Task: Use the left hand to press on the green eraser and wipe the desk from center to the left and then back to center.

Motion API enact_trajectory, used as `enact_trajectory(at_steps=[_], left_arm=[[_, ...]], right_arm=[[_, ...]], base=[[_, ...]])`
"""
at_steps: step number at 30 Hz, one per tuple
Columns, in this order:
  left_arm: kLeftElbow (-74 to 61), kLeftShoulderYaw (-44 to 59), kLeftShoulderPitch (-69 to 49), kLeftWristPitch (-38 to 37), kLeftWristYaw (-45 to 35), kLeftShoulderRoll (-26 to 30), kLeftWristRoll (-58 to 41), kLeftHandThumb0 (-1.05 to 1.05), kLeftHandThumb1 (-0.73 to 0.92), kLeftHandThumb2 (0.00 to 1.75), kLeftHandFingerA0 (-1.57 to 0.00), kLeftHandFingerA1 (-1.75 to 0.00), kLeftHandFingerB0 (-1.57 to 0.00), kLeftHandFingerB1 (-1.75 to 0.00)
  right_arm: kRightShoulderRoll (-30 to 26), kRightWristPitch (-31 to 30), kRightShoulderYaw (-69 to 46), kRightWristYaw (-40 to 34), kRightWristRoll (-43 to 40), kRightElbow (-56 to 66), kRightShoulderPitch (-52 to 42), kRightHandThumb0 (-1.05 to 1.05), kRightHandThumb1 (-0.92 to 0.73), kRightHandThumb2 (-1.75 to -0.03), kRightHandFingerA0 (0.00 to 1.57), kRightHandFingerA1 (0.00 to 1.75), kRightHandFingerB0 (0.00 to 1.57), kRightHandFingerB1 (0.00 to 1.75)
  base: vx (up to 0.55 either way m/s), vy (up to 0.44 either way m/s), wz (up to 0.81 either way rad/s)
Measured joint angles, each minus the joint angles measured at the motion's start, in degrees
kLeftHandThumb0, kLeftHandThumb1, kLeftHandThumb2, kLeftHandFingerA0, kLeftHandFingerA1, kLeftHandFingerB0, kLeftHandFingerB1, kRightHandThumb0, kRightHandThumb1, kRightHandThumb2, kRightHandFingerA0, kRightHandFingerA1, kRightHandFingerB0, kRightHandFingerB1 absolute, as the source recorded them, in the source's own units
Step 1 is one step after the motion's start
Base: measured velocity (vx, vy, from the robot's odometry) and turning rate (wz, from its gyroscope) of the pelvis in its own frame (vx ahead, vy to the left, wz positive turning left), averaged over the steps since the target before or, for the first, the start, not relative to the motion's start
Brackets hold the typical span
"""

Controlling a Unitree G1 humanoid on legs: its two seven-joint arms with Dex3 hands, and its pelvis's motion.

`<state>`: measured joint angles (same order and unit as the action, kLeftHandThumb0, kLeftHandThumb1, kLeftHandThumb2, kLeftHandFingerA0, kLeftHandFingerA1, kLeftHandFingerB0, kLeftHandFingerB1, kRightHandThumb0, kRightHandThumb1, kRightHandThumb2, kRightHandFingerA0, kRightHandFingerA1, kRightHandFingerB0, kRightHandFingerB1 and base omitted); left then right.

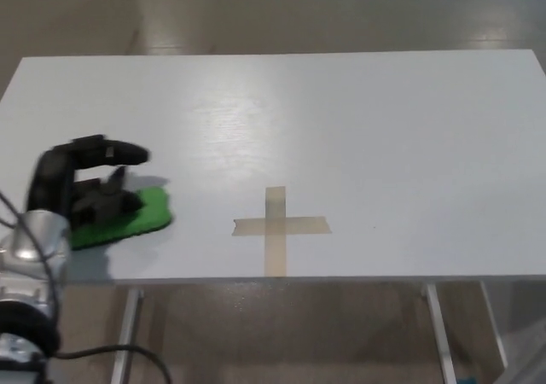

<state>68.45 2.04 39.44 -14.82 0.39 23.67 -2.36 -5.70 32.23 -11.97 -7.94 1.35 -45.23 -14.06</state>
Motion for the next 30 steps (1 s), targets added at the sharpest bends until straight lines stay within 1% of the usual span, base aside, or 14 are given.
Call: enact_trajectory(at_steps=[4, 5, 9, 16, 17, 18, 27, 30], left_arm=[[0.52, 1.33, -1.06, -0.16, -0.76, 2.53, -0.47, -0.19, 0.85, 0.64, -0.90, -0.94, -0.86, -0.76], [0.61, 1.48, -1.17, -0.16, -0.86, 2.88, -0.54, -0.17, 0.85, 0.65, -0.89, -0.93, -0.84, -0.79], [0.91, 2.18, -1.25, -0.09, -1.40, 4.36, -0.79, -0.14, 0.85, 0.65, -0.88, -0.91, -0.83, -0.77], [0.93, 1.93, -1.14, -0.07, -1.43, 4.21, -0.78, -0.11, 0.85, 0.65, -0.88, -0.92, -0.84, -0.74], [0.93, 1.92, -1.10, -0.09, -1.43, 4.02, -0.78, -0.11, 0.85, 0.65, -0.88, -0.92, -0.84, -0.74], [0.92, 1.90, -1.01, -0.10, -1.42, 3.73, -0.78, -0.13, 0.83, 0.65, -0.91, -0.89, -0.88, -0.69], [0.47, -1.48, 0.40, -0.15, 0.39, 0.36, 0.64, -0.15, 0.83, 0.64, -0.91, -0.90, -0.89, -0.70], [-0.22, -2.85, 0.49, -0.72, 0.87, -2.20, 1.40, -0.16, 0.83, 0.64, -0.93, -0.90, -0.91, -0.70]], right_arm=[[0.00, 0.00, -0.04, 0.00, -0.08, 0.01, 0.05, -0.17, -0.67, -0.59, 0.82, 0.57, 0.58, 0.48], [0.00, 0.00, -0.06, 0.00, -0.12, 0.00, 0.06, -0.17, -0.66, -0.59, 0.82, 0.57, 0.59, 0.48], [0.03, 0.00, -0.28, -0.01, -0.22, -0.21, 0.20, -0.16, -0.66, -0.59, 0.83, 0.57, 0.60, 0.49], [0.18, 0.00, -0.51, -0.01, -0.35, -0.57, 0.37, -0.16, -0.66, -0.59, 0.82, 0.57, 0.60, 0.49], [0.23, 0.00, -0.54, 0.02, -0.43, -0.58, 0.36, -0.16, -0.66, -0.59, 0.82, 0.57, 0.60, 0.49], [0.26, -0.01, -0.57, 0.04, -0.51, -0.58, 0.31, -0.16, -0.65, -0.59, 0.82, 0.57, 0.60, 0.49], [0.29, -0.01, -0.53, 0.47, -0.83, -0.42, 0.16, -0.17, -0.65, -0.59, 0.82, 0.57, 0.60, 0.49], [0.14, -0.04, -0.35, 0.47, -0.75, -0.13, 0.12, -0.15, -0.66, -0.59, 0.82, 0.57, 0.61, 0.50]], base=[[0.00, 0.000, 0.00], [0.00, 0.000, 0.00], [0.00, 0.000, 0.00], [0.00, 0.000, 0.00], [0.00, 0.000, 0.00], [0.00, 0.000, 0.00], [0.00, 0.000, 0.02], [0.00, 0.000, 0.00]])
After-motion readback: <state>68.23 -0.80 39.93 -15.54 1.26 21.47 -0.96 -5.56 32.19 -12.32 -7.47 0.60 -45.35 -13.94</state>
